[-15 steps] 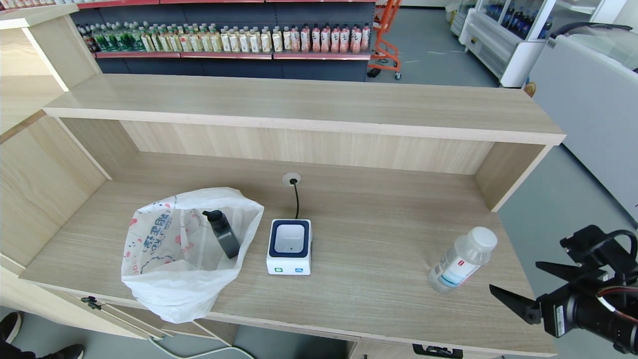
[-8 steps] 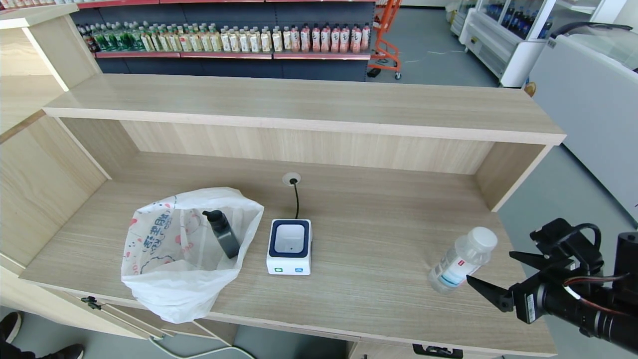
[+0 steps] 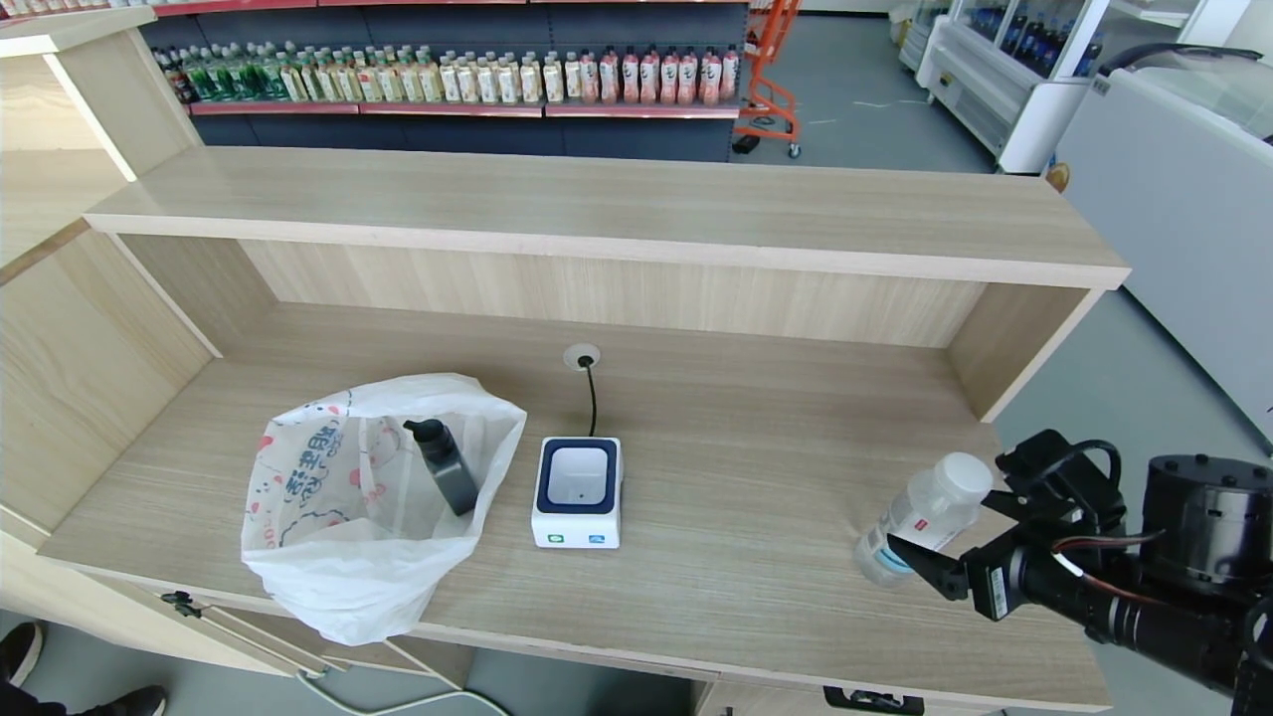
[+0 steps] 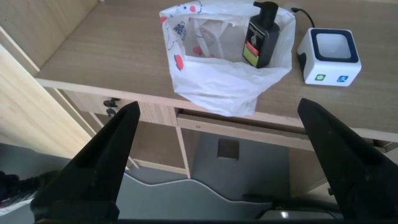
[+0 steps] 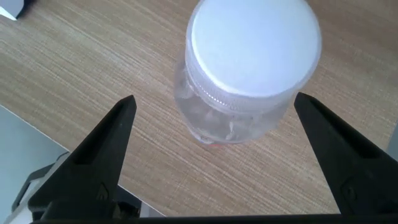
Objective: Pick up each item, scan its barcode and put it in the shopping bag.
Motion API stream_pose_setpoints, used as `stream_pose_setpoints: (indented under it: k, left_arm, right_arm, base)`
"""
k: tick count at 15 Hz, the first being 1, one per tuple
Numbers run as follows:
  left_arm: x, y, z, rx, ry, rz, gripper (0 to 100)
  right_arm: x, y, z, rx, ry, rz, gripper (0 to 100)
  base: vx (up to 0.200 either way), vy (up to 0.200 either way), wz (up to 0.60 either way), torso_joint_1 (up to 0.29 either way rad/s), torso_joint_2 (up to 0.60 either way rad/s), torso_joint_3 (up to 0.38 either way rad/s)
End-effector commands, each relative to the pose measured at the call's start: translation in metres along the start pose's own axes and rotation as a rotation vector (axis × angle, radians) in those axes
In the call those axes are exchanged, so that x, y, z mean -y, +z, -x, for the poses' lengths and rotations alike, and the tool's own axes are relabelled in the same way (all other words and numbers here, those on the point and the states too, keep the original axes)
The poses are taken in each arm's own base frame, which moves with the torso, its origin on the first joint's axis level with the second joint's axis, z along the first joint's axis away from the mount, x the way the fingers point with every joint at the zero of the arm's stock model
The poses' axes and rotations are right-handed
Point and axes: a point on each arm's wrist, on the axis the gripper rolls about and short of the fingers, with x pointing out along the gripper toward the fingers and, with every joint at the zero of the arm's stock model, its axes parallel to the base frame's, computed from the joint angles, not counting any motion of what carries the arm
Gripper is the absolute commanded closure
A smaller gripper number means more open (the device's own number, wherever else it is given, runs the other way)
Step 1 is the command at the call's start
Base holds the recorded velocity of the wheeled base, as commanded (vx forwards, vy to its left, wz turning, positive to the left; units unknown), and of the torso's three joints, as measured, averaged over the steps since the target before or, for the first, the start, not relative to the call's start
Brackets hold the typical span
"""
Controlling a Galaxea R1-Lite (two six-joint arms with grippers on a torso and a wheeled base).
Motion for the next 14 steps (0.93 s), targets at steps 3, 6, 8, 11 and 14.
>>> stream_pose_setpoints:
  k: [3,6,8,11,14]
  left_arm:
    - [0.000,0.000,0.000,0.001,0.000,0.000,0]
    - [0.000,0.000,0.000,0.001,0.000,0.000,0]
    - [0.000,0.000,0.000,0.001,0.000,0.000,0]
    - [0.000,0.000,0.000,0.001,0.000,0.000,0]
    - [0.000,0.000,0.000,0.001,0.000,0.000,0]
  right_arm:
    - [-0.005,-0.007,-0.018,-0.001,0.025,0.007,0]
    - [-0.005,-0.010,-0.029,0.020,0.021,0.012,0]
    - [-0.005,-0.013,-0.036,0.045,0.015,0.025,0]
    - [-0.006,-0.019,-0.046,0.063,0.013,0.037,0]
    - [-0.009,-0.021,-0.050,0.069,0.025,0.042,0]
  base:
    - [0.000,0.000,0.00,0.000,0.00,0.000]
    - [0.000,0.000,0.00,0.000,0.00,0.000]
    - [0.000,0.000,0.00,0.000,0.00,0.000]
    - [0.000,0.000,0.00,0.000,0.00,0.000]
    - [0.000,0.000,0.00,0.000,0.00,0.000]
